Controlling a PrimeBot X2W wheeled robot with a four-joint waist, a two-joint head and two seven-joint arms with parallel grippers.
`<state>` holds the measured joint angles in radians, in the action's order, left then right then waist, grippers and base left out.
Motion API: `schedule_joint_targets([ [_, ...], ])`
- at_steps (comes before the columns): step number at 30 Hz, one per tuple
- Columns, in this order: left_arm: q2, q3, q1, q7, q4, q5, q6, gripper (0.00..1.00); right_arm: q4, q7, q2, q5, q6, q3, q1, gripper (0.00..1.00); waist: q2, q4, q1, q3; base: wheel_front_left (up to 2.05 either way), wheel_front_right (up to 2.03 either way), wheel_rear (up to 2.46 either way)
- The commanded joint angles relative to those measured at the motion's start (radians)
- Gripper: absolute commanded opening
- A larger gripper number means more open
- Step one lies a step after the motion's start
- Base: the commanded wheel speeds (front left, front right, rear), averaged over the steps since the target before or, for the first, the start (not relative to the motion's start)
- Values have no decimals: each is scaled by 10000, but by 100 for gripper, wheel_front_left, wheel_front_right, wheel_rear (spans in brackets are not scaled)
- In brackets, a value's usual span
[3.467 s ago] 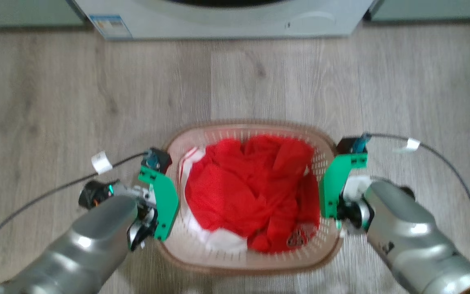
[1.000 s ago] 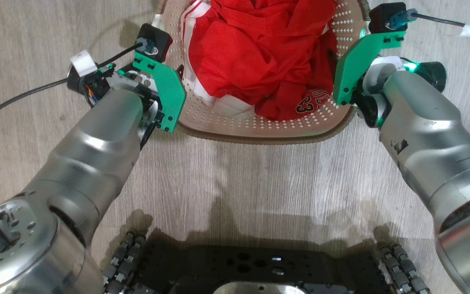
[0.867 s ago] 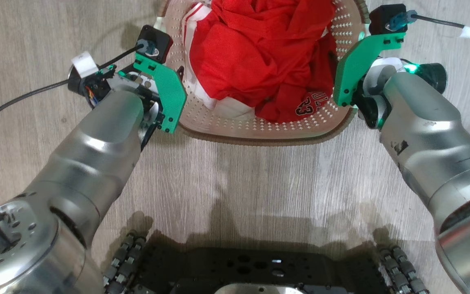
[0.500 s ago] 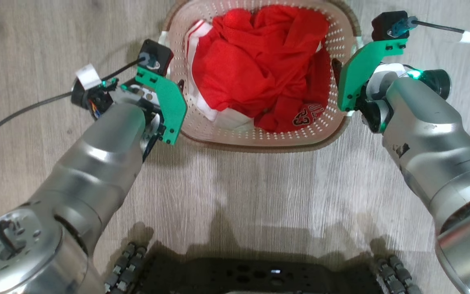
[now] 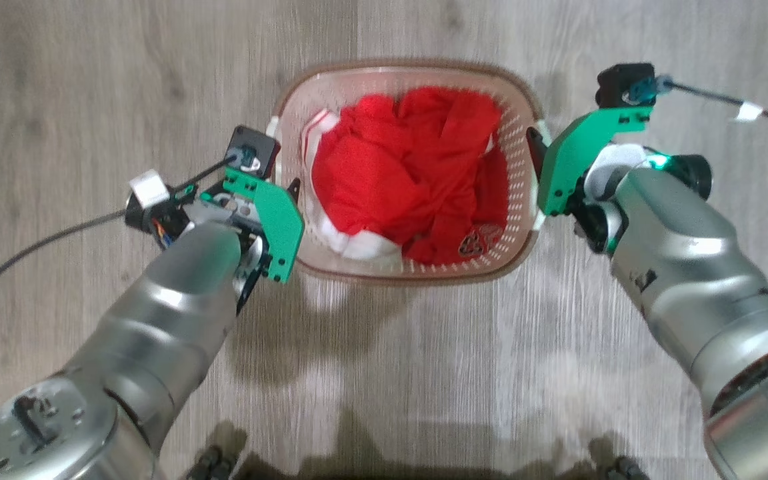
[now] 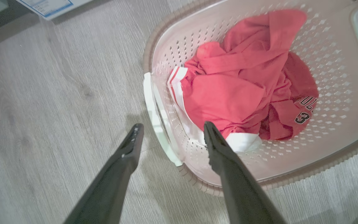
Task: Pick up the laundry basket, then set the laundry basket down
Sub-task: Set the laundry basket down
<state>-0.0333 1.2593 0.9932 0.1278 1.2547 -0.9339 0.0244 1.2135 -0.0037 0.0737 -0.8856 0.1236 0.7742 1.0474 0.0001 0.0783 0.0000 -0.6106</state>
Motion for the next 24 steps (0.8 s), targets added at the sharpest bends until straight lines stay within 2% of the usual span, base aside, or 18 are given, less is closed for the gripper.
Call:
schedule_joint_targets([
  [1,-170,-140,-112,292,65,-84,-115,100,-267,-456,-235,-100,71,52,-425,100,-1,-152,0,895,0,0,0],
  [5,-246,-287,-262,938,121,-136,-333,100,-394,-1451,-235,-341,71,-45,-696,100,-1,-277,0,1788,0,0,0],
  [9,-419,-672,-183,1316,-217,-85,-836,100,-791,-2214,-235,-367,71,37,-865,100,-1,-370,0,2616,0,0,0],
  [10,-419,-672,-183,1316,-217,-85,-836,100,-791,-2214,-235,-367,71,37,-865,100,-1,-370,0,2616,0,0,0],
  [14,-1129,-1840,-128,1334,-2416,797,-1839,100,-1105,-2557,-235,-104,71,-368,-800,100,-1,-368,0,3231,0,0,0],
  [18,-1999,-3430,-1131,1337,-5303,2354,-2756,100,-2606,-2575,6,1056,71,-2145,-1062,100,-1,-401,0,3810,0,0,0],
  [21,-2438,-4486,-2187,1337,-7204,3413,-3088,100,-4199,-2577,18,2297,71,-3514,-2003,100,-1,-434,0,4197,0,0,0],
  [24,-2628,-5330,-3235,1338,-8682,4226,-3251,100,-5822,-2578,-61,3417,71,-4710,-3232,100,-1,-438,0,4589,0,0,0],
])
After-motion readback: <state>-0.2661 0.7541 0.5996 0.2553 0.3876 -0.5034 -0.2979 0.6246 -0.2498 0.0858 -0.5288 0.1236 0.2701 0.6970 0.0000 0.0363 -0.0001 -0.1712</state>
